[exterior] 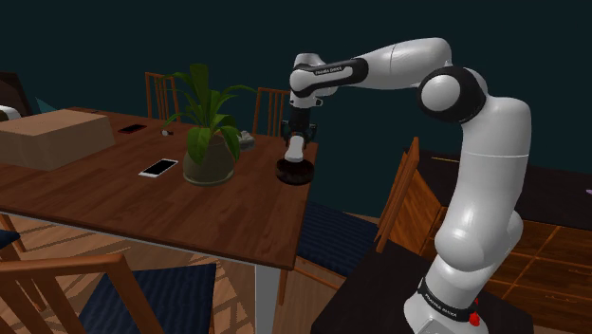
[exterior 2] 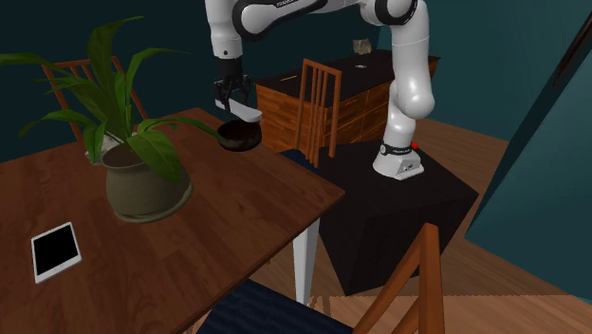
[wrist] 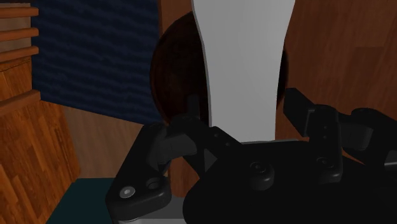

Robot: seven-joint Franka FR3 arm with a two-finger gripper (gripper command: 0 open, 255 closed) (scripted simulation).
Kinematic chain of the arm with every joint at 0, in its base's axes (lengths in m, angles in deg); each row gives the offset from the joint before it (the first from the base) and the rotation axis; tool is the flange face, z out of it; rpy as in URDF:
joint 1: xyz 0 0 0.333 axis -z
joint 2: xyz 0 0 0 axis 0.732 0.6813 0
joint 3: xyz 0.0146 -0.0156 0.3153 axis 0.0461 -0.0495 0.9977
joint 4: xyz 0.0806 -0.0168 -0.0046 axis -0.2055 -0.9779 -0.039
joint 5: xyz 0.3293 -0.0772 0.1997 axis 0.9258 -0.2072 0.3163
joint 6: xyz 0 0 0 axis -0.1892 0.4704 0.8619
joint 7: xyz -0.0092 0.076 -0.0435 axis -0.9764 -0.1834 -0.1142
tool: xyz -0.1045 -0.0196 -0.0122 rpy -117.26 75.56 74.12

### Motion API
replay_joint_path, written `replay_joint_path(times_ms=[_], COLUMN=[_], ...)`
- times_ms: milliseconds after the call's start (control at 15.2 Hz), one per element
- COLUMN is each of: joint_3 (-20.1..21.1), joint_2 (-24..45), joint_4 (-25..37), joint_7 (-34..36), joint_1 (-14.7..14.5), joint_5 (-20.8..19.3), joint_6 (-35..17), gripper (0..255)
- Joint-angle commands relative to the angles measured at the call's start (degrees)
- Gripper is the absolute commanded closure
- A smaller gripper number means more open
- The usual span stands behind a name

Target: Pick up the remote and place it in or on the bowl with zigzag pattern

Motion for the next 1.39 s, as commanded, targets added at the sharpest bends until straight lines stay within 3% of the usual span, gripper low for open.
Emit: replay_joint_path(times_ms=[0, 924, 1320], joint_3=[-0.54, -0.76, -0.76], joint_2=[1.22, 3.56, 3.58], joint_4=[1.06, -6.42, -6.4], joint_7=[-1.49, -1.25, -1.25], joint_1=[0.84, 0.83, 0.83], joint_5=[-0.07, -0.6, -0.6], joint_6=[-0.18, -9.98, -9.97], gripper=[255, 255, 255])
